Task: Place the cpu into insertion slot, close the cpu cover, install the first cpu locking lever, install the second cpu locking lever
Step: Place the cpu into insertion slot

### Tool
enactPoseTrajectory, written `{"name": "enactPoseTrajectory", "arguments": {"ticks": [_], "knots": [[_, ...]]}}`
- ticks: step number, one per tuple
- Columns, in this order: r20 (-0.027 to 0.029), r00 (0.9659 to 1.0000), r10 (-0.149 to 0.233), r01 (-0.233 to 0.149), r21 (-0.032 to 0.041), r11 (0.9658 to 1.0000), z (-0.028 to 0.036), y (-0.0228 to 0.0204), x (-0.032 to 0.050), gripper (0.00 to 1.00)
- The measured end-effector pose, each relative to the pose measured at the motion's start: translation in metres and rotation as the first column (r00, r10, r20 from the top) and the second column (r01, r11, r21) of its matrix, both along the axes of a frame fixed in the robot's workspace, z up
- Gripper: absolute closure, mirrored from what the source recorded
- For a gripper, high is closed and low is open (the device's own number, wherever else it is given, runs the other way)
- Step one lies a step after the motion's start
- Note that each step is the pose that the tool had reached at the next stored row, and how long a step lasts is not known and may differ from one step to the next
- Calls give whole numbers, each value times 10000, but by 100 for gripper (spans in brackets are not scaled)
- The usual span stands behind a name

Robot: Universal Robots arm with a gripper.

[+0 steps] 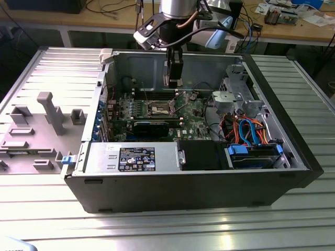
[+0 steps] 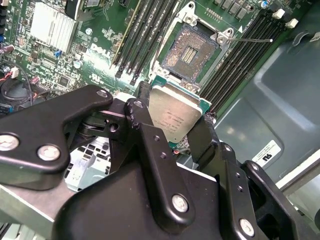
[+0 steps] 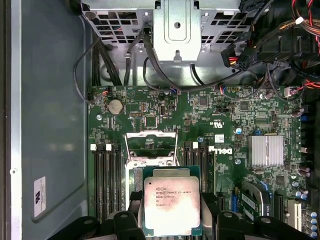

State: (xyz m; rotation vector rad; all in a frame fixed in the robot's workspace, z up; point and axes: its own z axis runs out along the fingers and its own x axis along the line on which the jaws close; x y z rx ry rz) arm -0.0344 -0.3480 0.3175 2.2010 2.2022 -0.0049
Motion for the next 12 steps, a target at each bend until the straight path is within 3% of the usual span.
{"name": "enactPoseTrajectory", "arguments": {"ticks": [12], "knots": [[0, 10000, 0, 0, 0, 10000, -24, 0, -13, 45]]}}
